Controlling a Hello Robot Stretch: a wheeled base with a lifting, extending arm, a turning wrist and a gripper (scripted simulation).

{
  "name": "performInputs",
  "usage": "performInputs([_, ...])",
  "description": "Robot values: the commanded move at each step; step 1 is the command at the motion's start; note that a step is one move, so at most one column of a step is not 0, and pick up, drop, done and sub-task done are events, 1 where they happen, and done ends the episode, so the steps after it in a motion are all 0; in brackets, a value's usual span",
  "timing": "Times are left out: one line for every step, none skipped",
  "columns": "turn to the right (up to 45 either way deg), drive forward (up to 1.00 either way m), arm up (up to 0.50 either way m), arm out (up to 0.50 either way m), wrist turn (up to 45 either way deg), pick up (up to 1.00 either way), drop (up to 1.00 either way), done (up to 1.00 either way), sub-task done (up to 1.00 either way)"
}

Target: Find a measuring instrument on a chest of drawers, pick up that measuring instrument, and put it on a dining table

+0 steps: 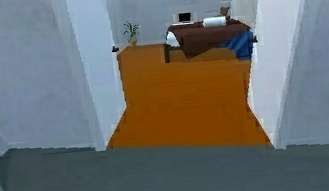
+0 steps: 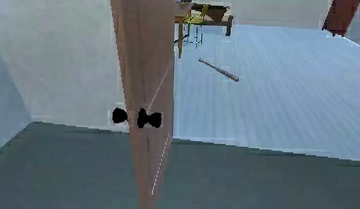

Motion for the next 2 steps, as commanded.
performInputs([0.0,1.0,0.0,0.0,0.0,0.0,0.0,0.0,0.0])
performInputs([3.0,0.0,0.0,0.0,0.0,0.0,0.0,0.0,0.0])
